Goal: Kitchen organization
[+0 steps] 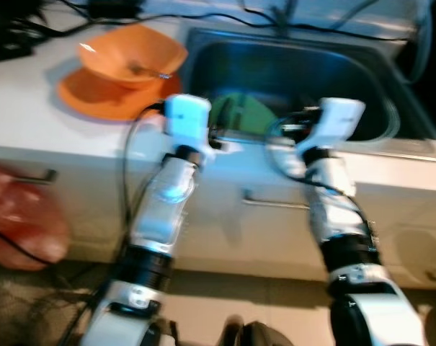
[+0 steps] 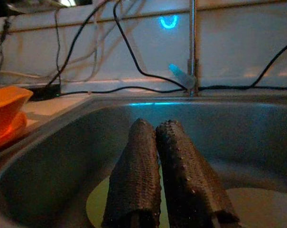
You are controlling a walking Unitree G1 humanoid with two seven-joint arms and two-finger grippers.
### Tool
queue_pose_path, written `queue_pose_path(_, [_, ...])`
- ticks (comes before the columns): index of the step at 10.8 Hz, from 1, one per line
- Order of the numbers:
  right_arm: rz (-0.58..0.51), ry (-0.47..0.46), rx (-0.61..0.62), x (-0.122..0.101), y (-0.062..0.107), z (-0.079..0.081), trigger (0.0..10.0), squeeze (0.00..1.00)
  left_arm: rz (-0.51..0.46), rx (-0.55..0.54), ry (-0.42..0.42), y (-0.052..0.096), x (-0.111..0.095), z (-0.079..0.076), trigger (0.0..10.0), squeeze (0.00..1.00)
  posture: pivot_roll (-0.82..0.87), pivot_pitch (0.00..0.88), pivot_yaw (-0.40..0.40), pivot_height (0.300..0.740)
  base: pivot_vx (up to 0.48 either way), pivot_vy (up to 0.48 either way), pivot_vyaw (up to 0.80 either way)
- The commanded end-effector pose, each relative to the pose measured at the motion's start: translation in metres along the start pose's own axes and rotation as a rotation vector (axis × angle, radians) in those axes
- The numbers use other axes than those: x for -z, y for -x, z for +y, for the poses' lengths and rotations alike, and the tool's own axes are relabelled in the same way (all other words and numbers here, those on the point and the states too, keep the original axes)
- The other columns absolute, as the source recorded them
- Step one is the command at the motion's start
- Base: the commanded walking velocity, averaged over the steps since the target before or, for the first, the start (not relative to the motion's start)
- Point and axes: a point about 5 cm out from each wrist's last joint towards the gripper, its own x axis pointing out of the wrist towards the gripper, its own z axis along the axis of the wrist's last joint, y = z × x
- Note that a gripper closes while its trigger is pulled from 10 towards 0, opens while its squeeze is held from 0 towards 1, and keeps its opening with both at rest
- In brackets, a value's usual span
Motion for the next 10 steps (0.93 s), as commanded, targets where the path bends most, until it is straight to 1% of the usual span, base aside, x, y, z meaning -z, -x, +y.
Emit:
queue_pose_path(1, [-0.007, 0.002, 0.027, -0.0038, 0.0006, -0.0096, 10.0, 0.0, -0.007, 0.028, 0.003, -0.0016, -0.001, -0.0103, 10.0, 0.0, 0.07, 0.129, -0.045, 0.74, 0.0, -0.48, 0.0])
queue_pose_path(6, [0.005, 0.0, 0.02, -0.0019, 0.0014, -0.0084, 10.0, 0.0, -0.019, 0.024, -0.001, -0.0022, -0.0033, -0.0105, 10.0, 0.0, 0.07, 0.13, -0.05, 0.74, 0.0, -0.48, 0.0])
queue_pose_path(8, [0.01, -0.002, 0.016, -0.0011, 0.0015, -0.0079, 10.0, 0.0, -0.016, 0.019, 0.005, -0.0018, -0.0025, -0.0094, 10.0, 0.0, 0.07, 0.133, -0.052, 0.74, 0.0, 0.0, 0.0])
queue_pose_path(10, [0.015, -0.004, 0.011, 0.0001, 0.0016, -0.0066, 10.0, 0.0, -0.008, 0.009, 0.039, -0.0004, 0.0018, -0.0072, 10.0, 0.0, 0.07, 0.131, -0.052, 0.74, 0.0, 0.0, 0.0])
